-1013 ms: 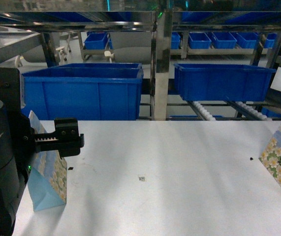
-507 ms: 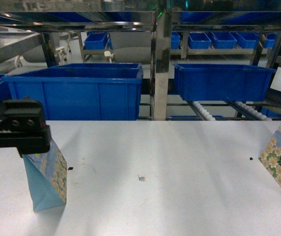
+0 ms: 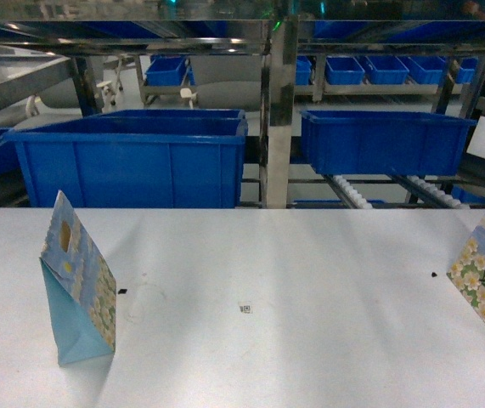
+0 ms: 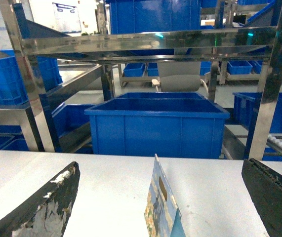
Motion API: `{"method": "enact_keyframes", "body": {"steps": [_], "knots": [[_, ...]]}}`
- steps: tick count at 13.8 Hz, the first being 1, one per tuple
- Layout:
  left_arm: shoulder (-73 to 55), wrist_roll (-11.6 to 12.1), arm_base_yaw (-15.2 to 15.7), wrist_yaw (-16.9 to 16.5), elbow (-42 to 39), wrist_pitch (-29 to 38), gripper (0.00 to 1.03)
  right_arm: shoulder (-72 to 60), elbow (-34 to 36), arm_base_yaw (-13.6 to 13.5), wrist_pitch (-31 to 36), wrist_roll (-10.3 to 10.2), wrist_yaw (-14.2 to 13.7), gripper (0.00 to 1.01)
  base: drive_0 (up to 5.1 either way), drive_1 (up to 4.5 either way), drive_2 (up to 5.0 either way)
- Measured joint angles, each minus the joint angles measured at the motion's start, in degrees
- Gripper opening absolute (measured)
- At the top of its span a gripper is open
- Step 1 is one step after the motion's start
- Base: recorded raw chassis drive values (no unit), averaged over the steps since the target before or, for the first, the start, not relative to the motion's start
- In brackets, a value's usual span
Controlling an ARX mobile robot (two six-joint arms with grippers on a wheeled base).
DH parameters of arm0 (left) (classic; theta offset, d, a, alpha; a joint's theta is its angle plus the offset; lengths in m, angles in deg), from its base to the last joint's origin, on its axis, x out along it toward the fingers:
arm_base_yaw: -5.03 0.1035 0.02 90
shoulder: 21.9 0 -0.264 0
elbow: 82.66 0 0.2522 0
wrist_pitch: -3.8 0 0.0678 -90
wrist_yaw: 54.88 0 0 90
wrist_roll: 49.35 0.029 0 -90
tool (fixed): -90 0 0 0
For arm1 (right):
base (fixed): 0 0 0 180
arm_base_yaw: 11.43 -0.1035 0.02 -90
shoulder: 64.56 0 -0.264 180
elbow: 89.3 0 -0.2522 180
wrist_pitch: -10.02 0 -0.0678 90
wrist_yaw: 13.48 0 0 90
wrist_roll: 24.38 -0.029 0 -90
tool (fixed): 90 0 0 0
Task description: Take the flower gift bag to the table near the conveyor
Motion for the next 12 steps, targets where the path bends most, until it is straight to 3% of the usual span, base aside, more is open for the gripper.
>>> {"method": "enact_keyframes", "body": {"steps": [2,3,5,6,8,9,10,11,12], "knots": [[15.5,-1.3,-5.7,6.9,-3.4,-15.6,0.98,0.0,0.0,0.0,0.0,0.0,0.0,0.98,0.0,0.00,0.0],[21.7,-3.0,-8.0,9.1,-3.5,-20.2,0.98,0.0,0.0,0.0,0.0,0.0,0.0,0.98,0.0,0.00,0.0],[21.0,-5.5,-7.4,11.4,-3.9,-19.6,0.98,0.0,0.0,0.0,0.0,0.0,0.0,0.98,0.0,0.00,0.0],[21.7,-7.0,-7.2,11.5,-3.9,-23.9,0.98,0.0,0.0,0.0,0.0,0.0,0.0,0.98,0.0,0.00,0.0],[21.8,-8.6,-7.1,11.6,-3.9,-23.5,0.98,0.0,0.0,0.0,0.0,0.0,0.0,0.98,0.0,0.00,0.0],[26.7,-7.1,-3.1,1.9,-4.1,-28.4,0.87,3.7,0.9,2.7,0.6,1.3,5.4,0.92,0.0,0.00,0.0],[34.1,-6.1,3.1,-7.6,-4.0,-33.0,0.73,13.4,1.1,7.3,4.0,4.0,13.7,0.77,0.0,0.00,0.0],[38.1,-5.8,7.2,-14.1,-3.5,-36.5,0.60,13.7,1.2,7.3,1.4,5.3,17.6,0.64,0.0,0.00,0.0],[39.0,-5.7,10.4,-18.8,-3.5,-39.8,0.47,13.7,1.2,7.0,2.3,5.9,18.3,0.52,0.0,0.00,0.0]]}}
